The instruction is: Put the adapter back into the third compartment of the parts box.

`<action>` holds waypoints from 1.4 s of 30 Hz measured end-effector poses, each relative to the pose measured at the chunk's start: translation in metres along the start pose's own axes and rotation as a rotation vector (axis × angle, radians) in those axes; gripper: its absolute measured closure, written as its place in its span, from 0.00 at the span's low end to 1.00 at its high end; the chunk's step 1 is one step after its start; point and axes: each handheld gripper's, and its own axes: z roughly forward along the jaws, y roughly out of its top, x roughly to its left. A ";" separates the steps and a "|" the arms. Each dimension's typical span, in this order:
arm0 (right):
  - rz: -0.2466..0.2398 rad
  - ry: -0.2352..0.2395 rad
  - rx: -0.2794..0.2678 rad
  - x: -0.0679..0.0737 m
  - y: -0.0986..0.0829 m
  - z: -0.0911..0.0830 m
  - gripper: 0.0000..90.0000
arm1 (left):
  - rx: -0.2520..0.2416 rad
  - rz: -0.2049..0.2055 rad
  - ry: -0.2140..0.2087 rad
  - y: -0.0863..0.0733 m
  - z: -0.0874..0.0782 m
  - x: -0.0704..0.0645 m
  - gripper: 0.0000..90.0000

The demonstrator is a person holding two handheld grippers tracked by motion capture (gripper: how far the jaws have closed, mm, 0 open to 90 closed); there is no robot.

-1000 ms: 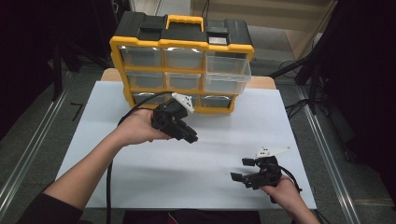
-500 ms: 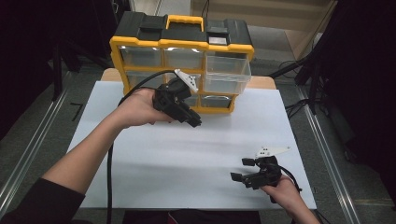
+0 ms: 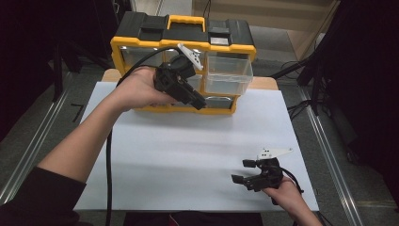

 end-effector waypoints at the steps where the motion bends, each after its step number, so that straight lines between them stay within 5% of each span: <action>1: 0.000 -0.001 -0.001 0.000 0.000 0.000 0.14 | 0.004 0.004 0.008 0.002 -0.002 0.001 0.86; 26: -0.004 -0.004 -0.013 -0.001 0.002 -0.001 0.14 | 0.001 0.003 0.082 0.060 -0.035 0.025 0.86; 42: -0.008 0.008 -0.022 0.000 0.003 -0.003 0.14 | -0.016 0.025 0.122 0.080 -0.022 0.053 0.86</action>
